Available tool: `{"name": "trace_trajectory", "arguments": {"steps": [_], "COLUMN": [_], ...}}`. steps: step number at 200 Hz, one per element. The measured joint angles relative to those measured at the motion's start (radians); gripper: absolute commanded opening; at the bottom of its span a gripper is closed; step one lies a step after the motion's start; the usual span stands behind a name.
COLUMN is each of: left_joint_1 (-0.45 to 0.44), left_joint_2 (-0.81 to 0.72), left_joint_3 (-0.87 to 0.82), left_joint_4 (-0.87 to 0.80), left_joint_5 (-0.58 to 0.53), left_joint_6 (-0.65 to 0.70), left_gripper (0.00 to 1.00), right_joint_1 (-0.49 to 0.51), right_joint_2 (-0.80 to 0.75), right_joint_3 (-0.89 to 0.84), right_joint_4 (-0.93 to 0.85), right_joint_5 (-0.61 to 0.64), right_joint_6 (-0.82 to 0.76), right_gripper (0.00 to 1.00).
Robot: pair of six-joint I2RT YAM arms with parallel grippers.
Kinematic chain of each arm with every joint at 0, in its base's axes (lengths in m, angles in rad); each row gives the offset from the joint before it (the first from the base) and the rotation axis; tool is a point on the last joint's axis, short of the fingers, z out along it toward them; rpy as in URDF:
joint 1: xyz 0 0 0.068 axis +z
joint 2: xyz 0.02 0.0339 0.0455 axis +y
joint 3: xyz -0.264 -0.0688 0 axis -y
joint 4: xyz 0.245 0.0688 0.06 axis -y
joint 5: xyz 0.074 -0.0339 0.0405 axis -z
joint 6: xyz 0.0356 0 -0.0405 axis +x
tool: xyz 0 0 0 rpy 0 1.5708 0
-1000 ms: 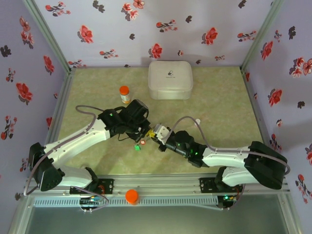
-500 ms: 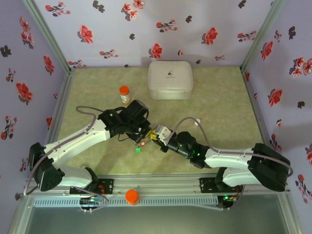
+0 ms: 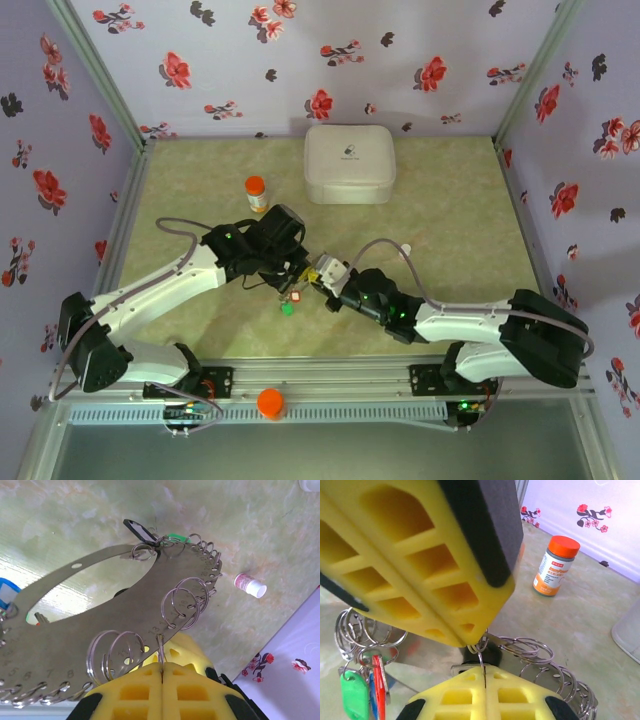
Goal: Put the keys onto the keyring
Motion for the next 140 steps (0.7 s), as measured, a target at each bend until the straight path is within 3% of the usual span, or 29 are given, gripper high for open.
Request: {"name": "trace_trajectory", "arguments": {"steps": [51, 140], "left_joint_1": [0.000, 0.000], "left_joint_2": [0.000, -0.001], "left_joint_3": [0.000, -0.032], "left_joint_4": [0.007, 0.027], "left_joint_5": [0.005, 0.027], "left_joint_6": [-0.003, -0.038], "left_gripper": [0.00, 0.00], "right_joint_1": [-0.002, -0.002], "right_joint_2": [-0.013, -0.040], "right_joint_3": [-0.023, -0.106], "right_joint_4": [0.010, 0.201], "right_joint_5": [0.014, -0.055], "right_joint_6": [0.012, -0.071], "right_gripper": [0.23, 0.28]}}
